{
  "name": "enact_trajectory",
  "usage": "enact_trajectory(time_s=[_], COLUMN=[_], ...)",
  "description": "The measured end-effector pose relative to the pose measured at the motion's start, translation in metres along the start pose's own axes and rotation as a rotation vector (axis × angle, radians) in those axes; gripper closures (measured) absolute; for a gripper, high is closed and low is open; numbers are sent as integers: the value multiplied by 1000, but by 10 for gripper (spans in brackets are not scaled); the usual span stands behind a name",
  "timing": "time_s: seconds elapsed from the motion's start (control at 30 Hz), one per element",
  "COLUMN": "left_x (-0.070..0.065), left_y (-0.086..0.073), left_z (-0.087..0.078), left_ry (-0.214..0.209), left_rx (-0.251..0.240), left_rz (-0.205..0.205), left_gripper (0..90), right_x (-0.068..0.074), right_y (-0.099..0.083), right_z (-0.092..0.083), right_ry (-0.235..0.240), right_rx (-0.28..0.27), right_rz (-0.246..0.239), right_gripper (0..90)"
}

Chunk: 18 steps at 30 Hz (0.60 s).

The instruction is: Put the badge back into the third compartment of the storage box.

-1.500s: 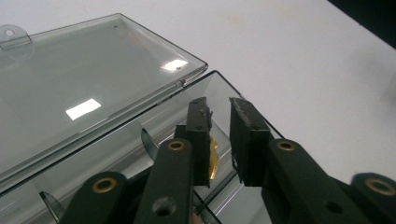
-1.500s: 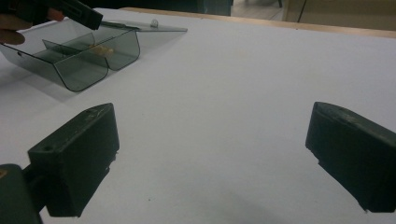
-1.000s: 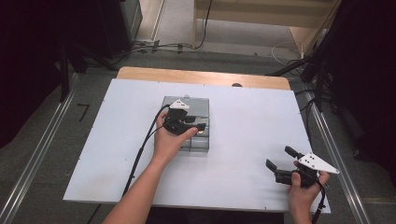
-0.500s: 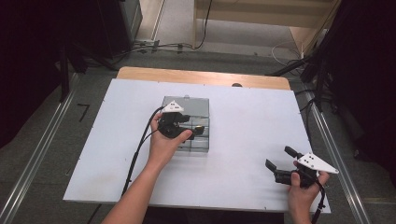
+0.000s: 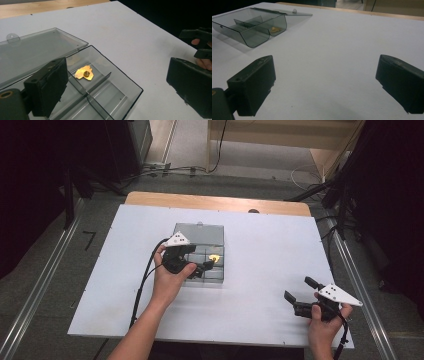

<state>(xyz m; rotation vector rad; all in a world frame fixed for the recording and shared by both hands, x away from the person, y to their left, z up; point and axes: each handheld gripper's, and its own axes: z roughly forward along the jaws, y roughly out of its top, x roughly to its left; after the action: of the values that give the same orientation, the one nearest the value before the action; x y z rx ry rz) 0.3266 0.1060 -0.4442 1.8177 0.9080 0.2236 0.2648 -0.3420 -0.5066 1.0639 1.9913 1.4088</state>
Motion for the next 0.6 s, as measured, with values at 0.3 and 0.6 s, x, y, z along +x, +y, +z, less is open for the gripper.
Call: enact_trajectory(time_s=[0.3,0.6], left_x=[3,6], left_y=[-10,-19], left_z=[-19,-36], left_ry=[4,21], left_rx=[-29,-54], left_rz=[-11,-14], left_gripper=[17,0], right_x=[0,0], right_y=[0,0], right_z=[0,0], right_ry=[-3,-6], right_rx=[2,1], right_rz=[-1,0], right_gripper=[12,12])
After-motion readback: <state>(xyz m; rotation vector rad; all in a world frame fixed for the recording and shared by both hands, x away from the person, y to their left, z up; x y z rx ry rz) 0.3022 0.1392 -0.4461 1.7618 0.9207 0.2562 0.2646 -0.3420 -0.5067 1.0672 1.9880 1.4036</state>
